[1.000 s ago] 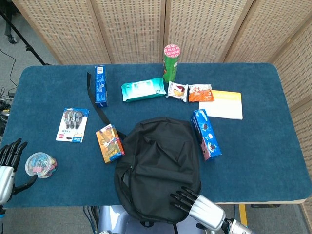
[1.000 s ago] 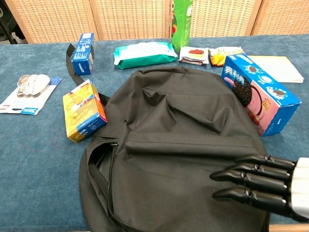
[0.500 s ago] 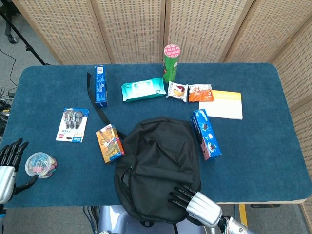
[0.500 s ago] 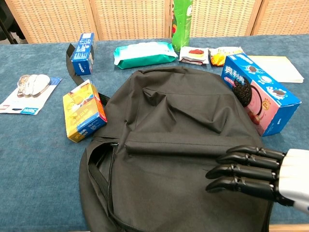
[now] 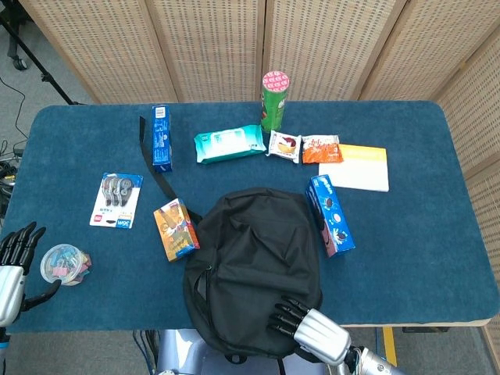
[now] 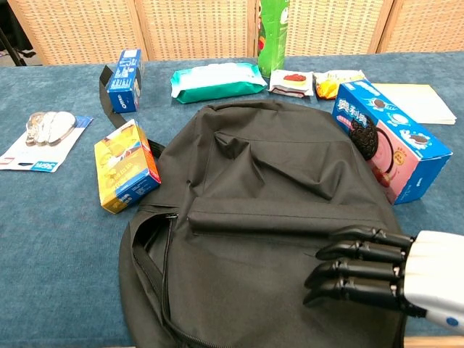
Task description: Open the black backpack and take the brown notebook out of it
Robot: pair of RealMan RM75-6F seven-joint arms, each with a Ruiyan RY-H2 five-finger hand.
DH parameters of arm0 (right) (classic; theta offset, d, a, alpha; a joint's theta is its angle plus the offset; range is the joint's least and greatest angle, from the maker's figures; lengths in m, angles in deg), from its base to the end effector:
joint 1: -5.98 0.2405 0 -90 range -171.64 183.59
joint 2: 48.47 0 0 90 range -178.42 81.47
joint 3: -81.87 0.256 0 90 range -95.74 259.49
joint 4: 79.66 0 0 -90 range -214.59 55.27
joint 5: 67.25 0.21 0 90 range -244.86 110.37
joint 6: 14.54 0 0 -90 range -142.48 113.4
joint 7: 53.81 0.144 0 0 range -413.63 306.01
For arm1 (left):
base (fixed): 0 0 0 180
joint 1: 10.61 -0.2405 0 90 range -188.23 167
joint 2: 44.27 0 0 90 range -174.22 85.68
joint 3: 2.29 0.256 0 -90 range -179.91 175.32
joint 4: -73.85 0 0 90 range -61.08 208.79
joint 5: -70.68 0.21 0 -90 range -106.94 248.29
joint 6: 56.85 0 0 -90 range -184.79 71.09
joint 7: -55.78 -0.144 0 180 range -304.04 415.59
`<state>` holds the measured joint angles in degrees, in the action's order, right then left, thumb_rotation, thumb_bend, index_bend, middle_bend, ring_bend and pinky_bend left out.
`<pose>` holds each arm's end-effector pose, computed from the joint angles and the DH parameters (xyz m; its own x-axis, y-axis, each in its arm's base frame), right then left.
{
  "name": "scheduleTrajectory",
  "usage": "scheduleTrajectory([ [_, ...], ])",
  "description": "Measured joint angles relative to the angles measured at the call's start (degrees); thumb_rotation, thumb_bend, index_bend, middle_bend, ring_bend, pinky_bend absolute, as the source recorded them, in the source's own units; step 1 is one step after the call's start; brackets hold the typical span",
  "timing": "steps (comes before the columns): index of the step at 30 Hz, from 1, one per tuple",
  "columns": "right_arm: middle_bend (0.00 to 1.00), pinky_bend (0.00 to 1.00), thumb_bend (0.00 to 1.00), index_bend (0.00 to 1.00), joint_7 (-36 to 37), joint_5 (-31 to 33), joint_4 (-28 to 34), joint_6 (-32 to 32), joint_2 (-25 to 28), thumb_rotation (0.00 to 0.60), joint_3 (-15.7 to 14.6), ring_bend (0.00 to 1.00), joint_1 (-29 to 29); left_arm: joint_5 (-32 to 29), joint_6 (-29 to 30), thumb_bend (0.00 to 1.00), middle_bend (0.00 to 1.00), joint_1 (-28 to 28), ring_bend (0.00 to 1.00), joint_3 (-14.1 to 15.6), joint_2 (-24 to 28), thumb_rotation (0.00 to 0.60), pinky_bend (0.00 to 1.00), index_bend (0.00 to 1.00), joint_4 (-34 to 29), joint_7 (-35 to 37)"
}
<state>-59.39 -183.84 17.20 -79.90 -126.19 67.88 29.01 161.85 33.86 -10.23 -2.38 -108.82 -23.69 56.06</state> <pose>-0.1843 -0.1332 0.0005 0.5199 -0.3688 0.7705 -0.6325 -0.7725 0.0570 -0.2913 0.1462 0.1517 0.3025 -0.0159 0.9530 0.9527 -0.0270 -0.3028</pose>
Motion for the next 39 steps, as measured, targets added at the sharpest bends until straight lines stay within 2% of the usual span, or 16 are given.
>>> scheduleTrajectory([
  [8, 0.15, 0.00, 0.41, 0.18, -3.2, 0.0, 1.1, 2.2, 1.5, 0.600, -1.4, 0.10, 0.7, 0.1, -0.3, 0.21, 0.00, 0.1, 0.00, 0.1, -0.1, 0.600, 0.00, 0.00, 0.0, -0.4],
  [15, 0.17, 0.00, 0.41, 0.18, -2.3, 0.5, 0.1, 3.0, -1.5, 0.600, -1.5, 0.11, 1.1, 0.2, -0.3, 0.21, 0.00, 0.1, 0.00, 0.2, -0.2, 0.600, 0.00, 0.00, 0.0, -0.6],
  [18, 0.23, 0.02, 0.41, 0.21, -1.7, 0.6, -0.6, 2.5, -3.2, 0.600, -1.1, 0.15, 1.1, 0.1, -0.3, 0.21, 0.00, 0.1, 0.00, 0.2, -0.3, 0.600, 0.00, 0.00, 0.1, -0.6],
  [21, 0.33, 0.09, 0.41, 0.28, -0.5, 0.5, -1.9, 0.8, -5.1, 0.600, -0.7, 0.25, 1.0, 0.0, -0.3, 0.21, 0.00, 0.1, 0.00, 0.1, -0.3, 0.600, 0.00, 0.00, 0.1, -0.4],
  [28, 0.51, 0.23, 0.50, 0.43, 2.1, 0.2, -5.3, -2.9, -8.7, 0.600, 0.0, 0.41, 0.3, 0.0, -0.4, 0.21, 0.00, 0.2, 0.00, 0.1, -0.2, 0.600, 0.00, 0.00, 0.2, -0.3],
  [32, 0.54, 0.24, 0.52, 0.49, 3.6, 0.5, -6.7, -5.0, -10.3, 0.600, 0.6, 0.43, -0.1, -0.1, -0.5, 0.21, 0.00, 0.2, 0.00, 0.1, -0.2, 0.600, 0.00, 0.00, 0.2, -0.3],
  [39, 0.57, 0.24, 0.54, 0.53, 3.6, 1.5, -6.3, -5.1, -10.6, 0.600, 1.6, 0.45, 0.6, 0.0, -0.5, 0.21, 0.00, 0.2, 0.00, 0.2, -0.3, 0.600, 0.00, 0.00, 0.1, -0.6],
])
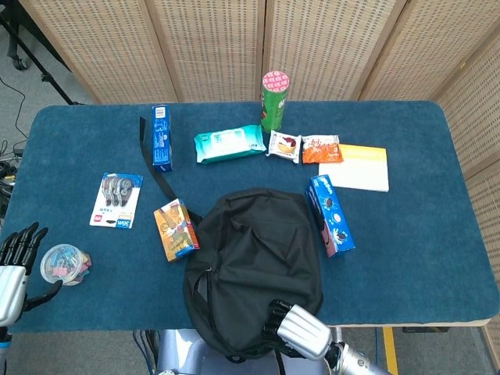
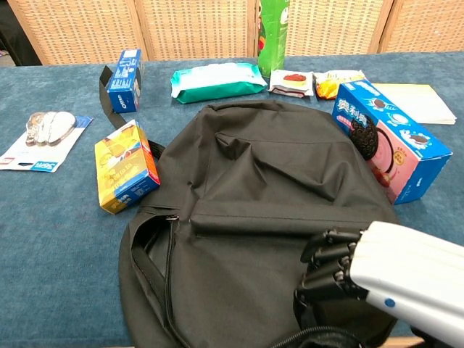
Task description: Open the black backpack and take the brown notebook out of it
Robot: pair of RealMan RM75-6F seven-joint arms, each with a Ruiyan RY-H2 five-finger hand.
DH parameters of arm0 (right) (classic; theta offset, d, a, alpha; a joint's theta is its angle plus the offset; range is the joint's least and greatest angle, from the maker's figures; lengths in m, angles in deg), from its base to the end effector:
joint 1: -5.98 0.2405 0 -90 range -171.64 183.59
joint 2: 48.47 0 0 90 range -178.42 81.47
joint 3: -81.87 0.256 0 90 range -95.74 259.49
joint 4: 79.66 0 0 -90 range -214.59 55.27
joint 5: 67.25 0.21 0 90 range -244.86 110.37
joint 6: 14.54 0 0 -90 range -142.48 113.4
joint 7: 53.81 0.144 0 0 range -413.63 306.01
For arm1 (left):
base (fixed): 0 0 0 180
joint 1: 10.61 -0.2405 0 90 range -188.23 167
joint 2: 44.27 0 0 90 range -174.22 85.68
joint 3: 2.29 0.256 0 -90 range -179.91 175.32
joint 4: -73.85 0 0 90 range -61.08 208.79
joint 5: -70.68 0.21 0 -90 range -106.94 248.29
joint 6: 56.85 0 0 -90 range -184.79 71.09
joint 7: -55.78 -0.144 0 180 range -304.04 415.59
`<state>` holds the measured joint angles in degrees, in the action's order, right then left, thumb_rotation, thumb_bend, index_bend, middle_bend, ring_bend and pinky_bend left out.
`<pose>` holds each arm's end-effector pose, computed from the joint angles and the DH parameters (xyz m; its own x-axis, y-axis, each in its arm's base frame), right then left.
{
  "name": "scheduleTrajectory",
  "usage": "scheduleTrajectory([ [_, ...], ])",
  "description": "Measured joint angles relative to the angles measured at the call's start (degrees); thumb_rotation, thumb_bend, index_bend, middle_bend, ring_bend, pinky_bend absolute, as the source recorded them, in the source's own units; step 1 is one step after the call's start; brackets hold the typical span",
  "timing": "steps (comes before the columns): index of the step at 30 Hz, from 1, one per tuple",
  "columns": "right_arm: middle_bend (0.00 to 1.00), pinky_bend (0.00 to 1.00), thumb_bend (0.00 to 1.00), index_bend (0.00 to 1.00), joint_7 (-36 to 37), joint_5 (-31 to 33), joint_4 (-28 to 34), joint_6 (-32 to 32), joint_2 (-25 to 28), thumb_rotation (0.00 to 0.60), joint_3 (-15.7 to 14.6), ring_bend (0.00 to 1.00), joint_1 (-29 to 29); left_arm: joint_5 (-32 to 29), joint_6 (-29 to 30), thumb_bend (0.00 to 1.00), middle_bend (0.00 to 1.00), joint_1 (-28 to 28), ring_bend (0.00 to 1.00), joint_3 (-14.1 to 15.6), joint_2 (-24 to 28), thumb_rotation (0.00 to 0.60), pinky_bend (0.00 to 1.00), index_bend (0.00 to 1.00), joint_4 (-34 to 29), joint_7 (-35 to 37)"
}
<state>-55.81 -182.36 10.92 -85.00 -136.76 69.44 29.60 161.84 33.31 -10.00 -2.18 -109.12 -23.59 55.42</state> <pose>-0.1611 -0.1409 -0.0315 0.3676 -0.3677 0.8542 -0.6543 -0.7550 -0.0434 -0.2913 0.1467 0.1485 0.3101 -0.0043 0.9507 0.9502 -0.0301 -0.3101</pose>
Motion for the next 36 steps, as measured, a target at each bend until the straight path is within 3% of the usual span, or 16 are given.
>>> scheduleTrajectory([
  [5, 0.62, 0.27, 0.58, 0.60, -0.2, 0.6, 0.5, -0.5, -1.3, 0.600, 1.6, 0.50, 0.6, 0.0, -0.2, 0.21, 0.00, 0.1, 0.00, 0.1, -0.1, 0.600, 0.00, 0.00, 0.0, -0.3],
  [12, 0.63, 0.27, 0.61, 0.62, -1.3, 3.3, 3.3, 1.7, -2.2, 0.600, 4.9, 0.50, 2.4, 0.1, -0.3, 0.21, 0.00, 0.1, 0.00, 0.1, -0.1, 0.600, 0.00, 0.00, 0.1, -0.2],
  [15, 0.64, 0.29, 0.61, 0.62, -2.7, 4.8, 4.3, 3.3, -2.2, 0.600, 7.0, 0.51, 3.7, 0.0, -0.4, 0.21, 0.00, 0.2, 0.00, 0.1, -0.1, 0.600, 0.00, 0.00, 0.2, 0.0],
  [20, 0.64, 0.44, 0.62, 0.63, -5.1, 6.9, 5.0, 4.3, -2.5, 0.600, 11.0, 0.53, 5.6, 0.0, -0.7, 0.21, 0.00, 0.3, 0.00, 0.1, -0.1, 0.600, 0.00, 0.00, 0.3, -0.1],
  [36, 0.65, 0.48, 0.62, 0.64, -10.7, 18.5, 6.7, 6.9, -2.1, 0.600, 21.0, 0.53, 9.6, 4.8, -3.0, 0.22, 0.00, 3.2, 0.00, 0.9, -0.5, 0.600, 0.00, 0.00, 1.4, 1.8],
])
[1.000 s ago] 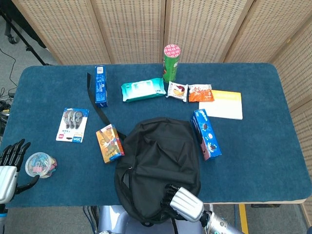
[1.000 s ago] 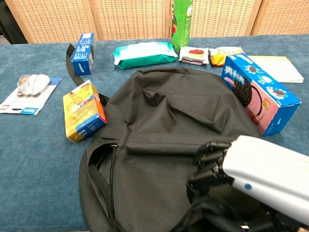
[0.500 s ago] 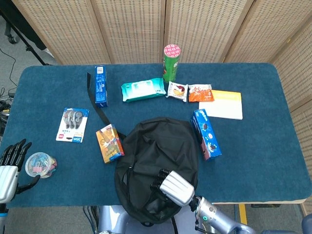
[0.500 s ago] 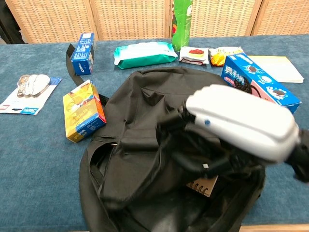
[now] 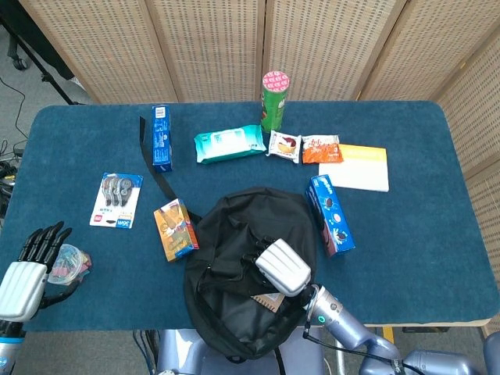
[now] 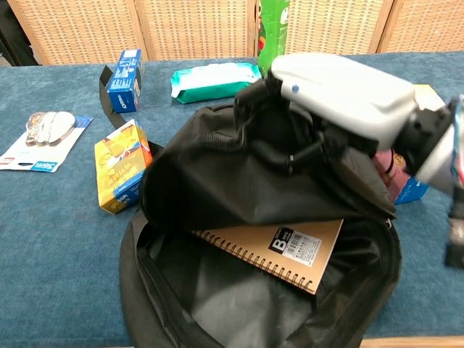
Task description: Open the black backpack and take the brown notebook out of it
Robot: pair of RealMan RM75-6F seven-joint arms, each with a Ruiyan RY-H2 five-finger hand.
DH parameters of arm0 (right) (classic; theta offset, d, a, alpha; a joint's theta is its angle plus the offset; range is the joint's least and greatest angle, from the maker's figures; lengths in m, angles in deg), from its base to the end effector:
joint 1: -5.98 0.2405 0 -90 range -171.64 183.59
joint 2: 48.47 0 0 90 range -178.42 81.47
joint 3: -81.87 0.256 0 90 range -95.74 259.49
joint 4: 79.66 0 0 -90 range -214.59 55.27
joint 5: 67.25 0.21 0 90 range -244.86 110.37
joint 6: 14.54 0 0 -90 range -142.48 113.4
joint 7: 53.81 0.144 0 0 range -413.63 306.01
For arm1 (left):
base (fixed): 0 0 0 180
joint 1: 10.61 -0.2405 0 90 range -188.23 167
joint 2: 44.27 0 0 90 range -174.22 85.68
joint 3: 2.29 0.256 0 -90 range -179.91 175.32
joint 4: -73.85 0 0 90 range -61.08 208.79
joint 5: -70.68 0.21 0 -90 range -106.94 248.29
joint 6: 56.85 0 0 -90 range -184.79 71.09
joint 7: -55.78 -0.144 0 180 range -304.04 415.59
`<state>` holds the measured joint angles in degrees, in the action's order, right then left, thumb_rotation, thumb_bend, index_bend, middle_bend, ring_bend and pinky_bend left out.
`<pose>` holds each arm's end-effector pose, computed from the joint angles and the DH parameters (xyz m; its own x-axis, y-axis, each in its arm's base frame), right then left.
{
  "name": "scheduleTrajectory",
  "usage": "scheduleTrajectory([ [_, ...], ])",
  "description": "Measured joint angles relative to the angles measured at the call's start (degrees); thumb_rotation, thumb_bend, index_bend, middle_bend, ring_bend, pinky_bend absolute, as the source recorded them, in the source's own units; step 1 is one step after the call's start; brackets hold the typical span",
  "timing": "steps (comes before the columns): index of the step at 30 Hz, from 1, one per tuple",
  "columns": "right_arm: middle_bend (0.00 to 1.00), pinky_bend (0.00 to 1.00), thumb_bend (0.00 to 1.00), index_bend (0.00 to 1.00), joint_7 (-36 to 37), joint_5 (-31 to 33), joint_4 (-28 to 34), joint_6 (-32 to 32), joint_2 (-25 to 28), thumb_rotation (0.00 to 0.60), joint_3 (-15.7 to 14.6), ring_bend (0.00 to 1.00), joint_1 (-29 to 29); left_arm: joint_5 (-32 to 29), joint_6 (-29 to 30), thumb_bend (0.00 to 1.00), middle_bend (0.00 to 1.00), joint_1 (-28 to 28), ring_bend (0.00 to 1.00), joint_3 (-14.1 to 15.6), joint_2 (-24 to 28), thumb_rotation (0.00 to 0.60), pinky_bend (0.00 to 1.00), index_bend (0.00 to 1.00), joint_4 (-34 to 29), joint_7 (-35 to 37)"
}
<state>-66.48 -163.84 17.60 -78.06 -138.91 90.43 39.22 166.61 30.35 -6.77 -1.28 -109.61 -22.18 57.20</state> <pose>-0.0798 -0.2518 -0.0092 0.2709 -0.1434 0.9519 -0.7089 -0.6987 0.0965 -0.2790 0.1583 0.1346 0.3039 0.0484 0.9515 0.9422 -0.1633 -0.2926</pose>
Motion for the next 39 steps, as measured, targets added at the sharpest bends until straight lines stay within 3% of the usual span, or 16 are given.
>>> scheduleTrajectory([
  [12, 0.65, 0.50, 0.65, 0.64, -5.6, 10.7, 1.5, 1.4, 0.3, 0.600, 5.8, 0.54, 2.3, 8.2, -3.5, 0.22, 0.00, 5.9, 0.00, 1.3, 0.2, 0.600, 0.00, 0.00, 0.9, 4.6],
  [21, 0.65, 0.50, 0.67, 0.65, -13.5, 20.7, 1.6, -0.6, -2.5, 0.600, 9.7, 0.54, 3.4, 16.0, -8.9, 0.22, 0.00, 11.4, 0.00, 4.4, -0.8, 0.600, 0.00, 0.00, -1.9, 6.4],
  [39, 0.65, 0.50, 0.67, 0.65, -21.0, 34.9, 7.7, -3.3, -3.7, 0.600, 13.0, 0.54, 6.6, 22.5, -18.7, 0.20, 0.00, 23.0, 0.00, 5.0, -15.6, 0.600, 0.00, 0.00, 1.7, 6.5],
])
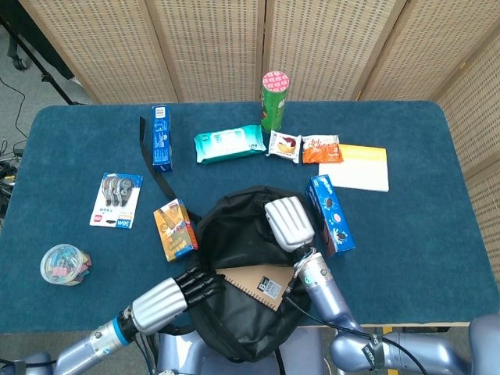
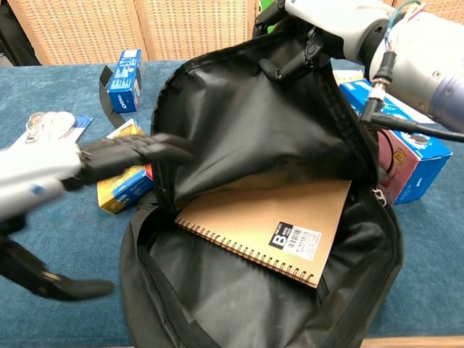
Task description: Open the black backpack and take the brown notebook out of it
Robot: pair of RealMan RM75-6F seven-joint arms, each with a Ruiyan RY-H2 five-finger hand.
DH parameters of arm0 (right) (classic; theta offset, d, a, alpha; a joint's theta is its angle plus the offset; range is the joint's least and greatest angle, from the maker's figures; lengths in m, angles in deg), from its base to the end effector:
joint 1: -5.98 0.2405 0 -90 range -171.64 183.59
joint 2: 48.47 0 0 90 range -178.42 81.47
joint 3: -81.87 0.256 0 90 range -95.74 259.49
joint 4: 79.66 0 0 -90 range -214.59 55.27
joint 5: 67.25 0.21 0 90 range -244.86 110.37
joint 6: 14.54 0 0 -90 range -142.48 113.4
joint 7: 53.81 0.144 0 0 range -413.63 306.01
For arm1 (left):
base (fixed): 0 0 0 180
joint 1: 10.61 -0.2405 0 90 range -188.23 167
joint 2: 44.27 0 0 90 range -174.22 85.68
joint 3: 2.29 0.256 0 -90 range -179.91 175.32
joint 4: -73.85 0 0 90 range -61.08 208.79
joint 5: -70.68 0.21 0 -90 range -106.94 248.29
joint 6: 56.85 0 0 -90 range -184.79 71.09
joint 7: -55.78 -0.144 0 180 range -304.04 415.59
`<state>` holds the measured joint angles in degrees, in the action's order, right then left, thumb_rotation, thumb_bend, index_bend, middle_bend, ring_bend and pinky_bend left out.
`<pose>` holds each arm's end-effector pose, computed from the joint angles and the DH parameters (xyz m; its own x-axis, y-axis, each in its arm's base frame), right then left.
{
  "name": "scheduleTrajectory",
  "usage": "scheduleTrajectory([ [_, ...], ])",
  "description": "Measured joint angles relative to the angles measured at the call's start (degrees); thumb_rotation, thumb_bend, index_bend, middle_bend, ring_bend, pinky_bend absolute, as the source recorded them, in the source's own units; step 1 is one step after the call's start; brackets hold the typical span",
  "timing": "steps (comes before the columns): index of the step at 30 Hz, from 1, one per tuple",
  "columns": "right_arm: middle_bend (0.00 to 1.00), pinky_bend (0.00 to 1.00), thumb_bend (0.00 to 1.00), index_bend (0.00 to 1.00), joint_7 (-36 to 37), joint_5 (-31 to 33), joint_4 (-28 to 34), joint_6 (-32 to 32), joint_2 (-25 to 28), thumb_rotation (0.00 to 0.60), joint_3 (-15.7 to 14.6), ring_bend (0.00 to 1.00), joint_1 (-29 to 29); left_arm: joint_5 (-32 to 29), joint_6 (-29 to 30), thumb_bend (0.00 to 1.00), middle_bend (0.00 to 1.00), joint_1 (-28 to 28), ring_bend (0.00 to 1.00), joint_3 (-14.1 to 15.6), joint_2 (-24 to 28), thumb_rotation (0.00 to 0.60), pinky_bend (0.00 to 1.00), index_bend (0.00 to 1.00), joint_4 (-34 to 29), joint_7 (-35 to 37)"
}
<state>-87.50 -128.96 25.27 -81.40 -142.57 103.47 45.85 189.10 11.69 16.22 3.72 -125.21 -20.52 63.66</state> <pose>-0.0441 -0.3094 0.0117 0.1761 -0.1244 0.9765 -0.9152 -0.3861 0.1159 -0.1488 0.1765 0.0030 0.3230 0.3729 0.8698 0.6289 -0.7714 0.0971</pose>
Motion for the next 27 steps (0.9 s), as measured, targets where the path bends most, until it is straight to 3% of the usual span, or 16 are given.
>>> scheduleTrajectory([
  [9, 0.65, 0.50, 0.67, 0.65, -0.2, 4.2, 2.0, -1.2, 0.3, 0.600, 0.7, 0.54, 1.4, -3.1, -3.5, 0.20, 0.00, 2.8, 0.00, -0.5, -7.2, 0.600, 0.02, 0.00, 3.1, -2.1],
  [19, 0.65, 0.50, 0.67, 0.65, 0.2, 6.8, 3.6, -2.5, 1.3, 0.600, 1.0, 0.54, 2.8, -6.8, -6.1, 0.21, 0.00, 5.0, 0.00, -1.5, -16.2, 0.600, 0.02, 0.08, 10.1, -4.6],
  [27, 0.65, 0.50, 0.67, 0.65, 0.5, 7.9, 4.4, -3.4, 2.4, 0.600, 0.6, 0.54, 3.5, -10.7, -8.4, 0.25, 0.00, 7.3, 0.01, -3.5, -22.1, 0.600, 0.08, 0.12, 14.0, -8.3],
])
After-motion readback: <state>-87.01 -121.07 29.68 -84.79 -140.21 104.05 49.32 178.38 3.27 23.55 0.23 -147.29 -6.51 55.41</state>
